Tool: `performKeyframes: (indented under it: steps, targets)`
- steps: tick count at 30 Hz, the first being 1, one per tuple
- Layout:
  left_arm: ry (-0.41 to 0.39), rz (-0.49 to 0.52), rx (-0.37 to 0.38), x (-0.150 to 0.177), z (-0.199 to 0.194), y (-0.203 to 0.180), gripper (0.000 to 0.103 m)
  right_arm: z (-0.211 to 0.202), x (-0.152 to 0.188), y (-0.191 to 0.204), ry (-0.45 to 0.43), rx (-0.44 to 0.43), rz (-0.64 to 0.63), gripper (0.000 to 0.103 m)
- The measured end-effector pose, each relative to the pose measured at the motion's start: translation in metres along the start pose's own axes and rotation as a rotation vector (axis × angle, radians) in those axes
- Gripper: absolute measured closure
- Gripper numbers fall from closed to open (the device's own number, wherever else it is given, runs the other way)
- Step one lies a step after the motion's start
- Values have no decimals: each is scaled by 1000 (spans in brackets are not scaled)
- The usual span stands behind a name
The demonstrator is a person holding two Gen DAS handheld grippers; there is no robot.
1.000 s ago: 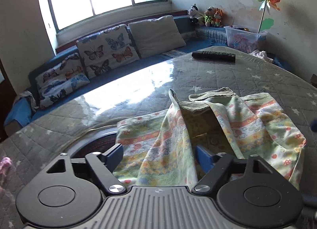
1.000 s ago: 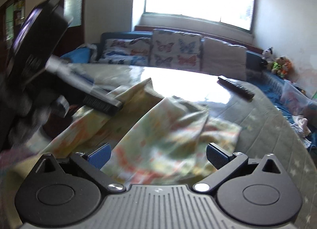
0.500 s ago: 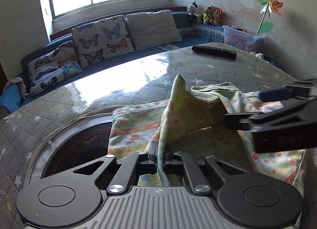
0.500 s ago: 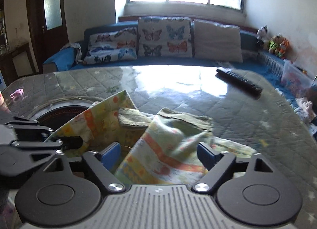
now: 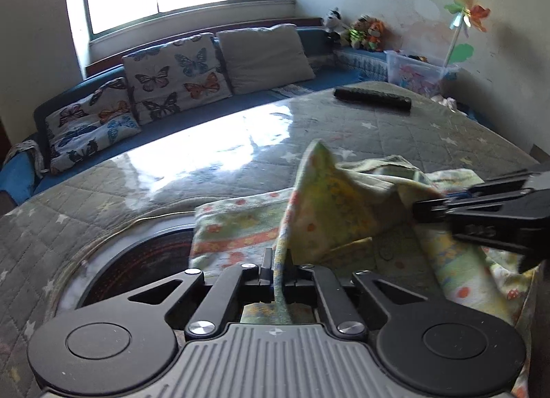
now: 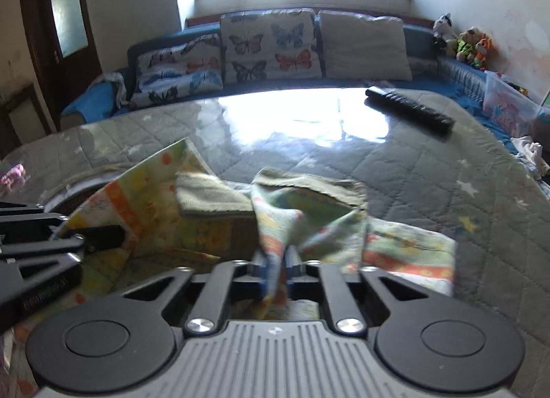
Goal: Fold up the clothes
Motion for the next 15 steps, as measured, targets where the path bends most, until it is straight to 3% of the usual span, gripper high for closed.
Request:
performKeyframes:
  steps: [8, 15]
  targets:
    - [-76, -123, -122, 25, -66, 46, 101, -57, 8, -43, -130, 32, 79, 100]
    - [-86, -276, -223, 84, -136, 81, 101, -106, 28, -86, -214, 82, 156, 101]
Point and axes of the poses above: each gripper's, at about its wrist camera, not at the fingertips, and z roughly the way its jaws point, y to its left, x to its underside, the point moved 3 cm from there along z, roughly the way its jaws point, and after that the axes turned 8 degrees about z, right-handed, at the moved point
